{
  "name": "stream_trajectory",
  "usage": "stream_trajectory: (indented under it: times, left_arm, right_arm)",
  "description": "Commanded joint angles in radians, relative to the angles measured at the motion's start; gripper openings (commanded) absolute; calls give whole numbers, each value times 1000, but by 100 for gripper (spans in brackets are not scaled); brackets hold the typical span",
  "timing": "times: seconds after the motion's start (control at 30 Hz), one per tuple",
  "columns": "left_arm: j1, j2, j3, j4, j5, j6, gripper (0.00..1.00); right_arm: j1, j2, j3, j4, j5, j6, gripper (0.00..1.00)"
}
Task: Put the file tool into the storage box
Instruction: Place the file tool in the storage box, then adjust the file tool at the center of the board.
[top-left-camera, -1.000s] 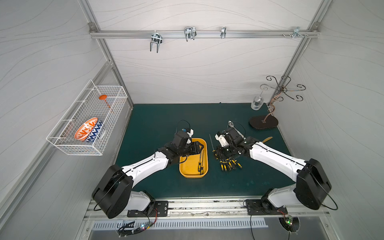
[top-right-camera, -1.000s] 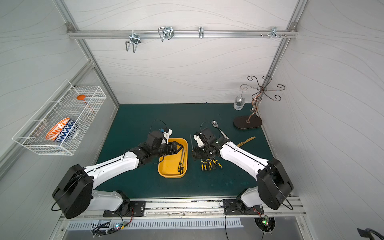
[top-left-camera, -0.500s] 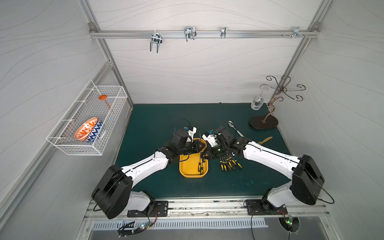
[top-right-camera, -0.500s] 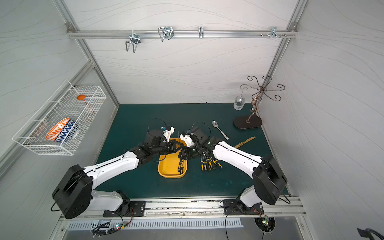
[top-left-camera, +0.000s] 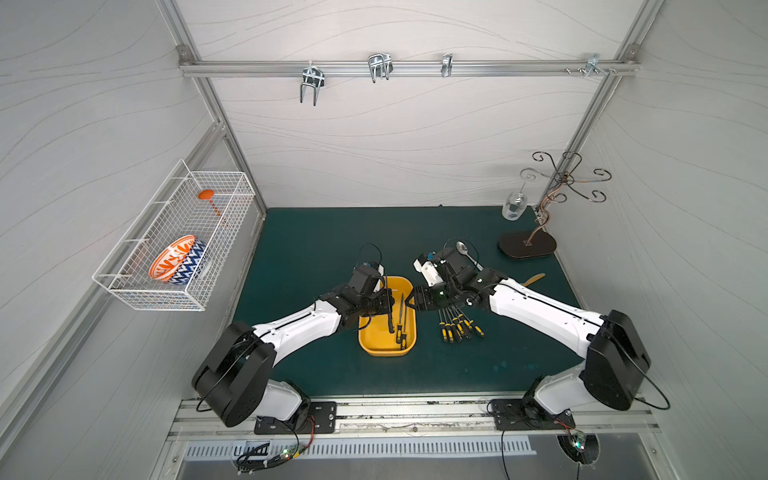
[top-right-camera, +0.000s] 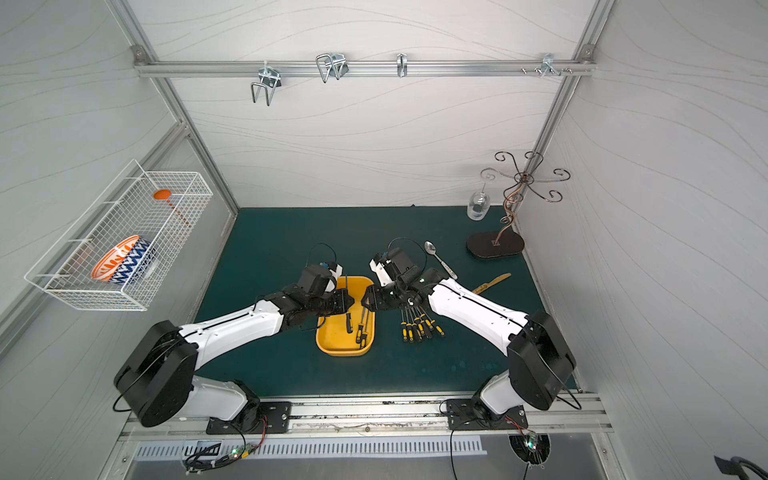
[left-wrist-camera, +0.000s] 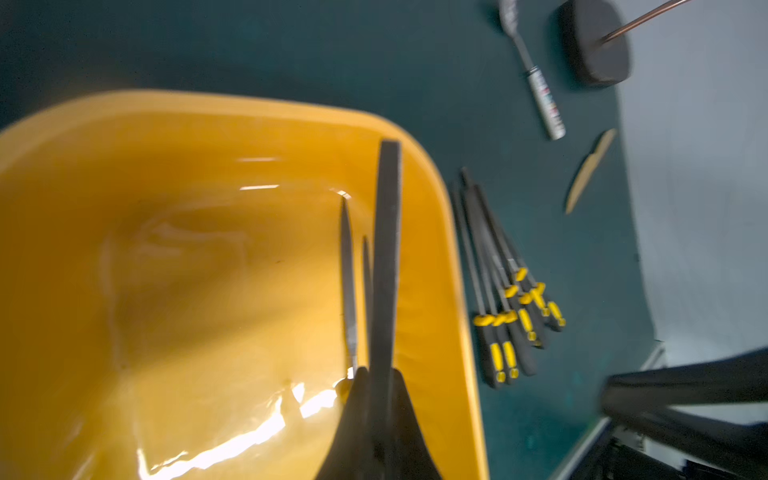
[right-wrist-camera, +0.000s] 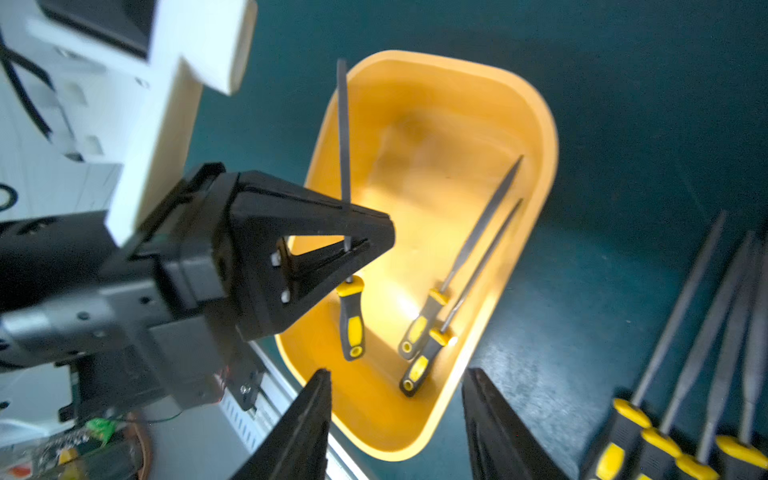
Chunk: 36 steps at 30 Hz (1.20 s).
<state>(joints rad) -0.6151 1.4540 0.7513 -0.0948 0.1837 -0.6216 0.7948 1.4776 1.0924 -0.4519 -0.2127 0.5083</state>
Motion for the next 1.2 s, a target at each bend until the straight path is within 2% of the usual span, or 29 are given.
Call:
stream_trajectory:
  times: [0.0, 0.2, 0.4, 0.7, 0.9, 1.17]
  left_arm:
    - [2, 67, 53, -54, -34, 43, 1]
    - [-4, 127, 75, -45, -9, 31, 10]
    - [-5, 149, 77, -27, 29, 20, 34]
    - [-6, 75, 66, 14, 65, 39, 52]
    - [-6, -52, 26, 59, 52, 61, 57]
    - [-8, -201, -32, 69, -61, 84, 59]
  right_arm:
    - [-21, -2, -15, -75, 74, 20, 54]
    - [-28, -6, -57, -64, 75, 49, 54]
    - [-31, 4, -60, -88, 90, 41, 54]
    - [-61, 40, -25, -186, 121, 29, 54]
    - [-85, 45, -60, -211, 133, 36, 55]
    - [-84, 67, -129, -234, 119, 52, 55]
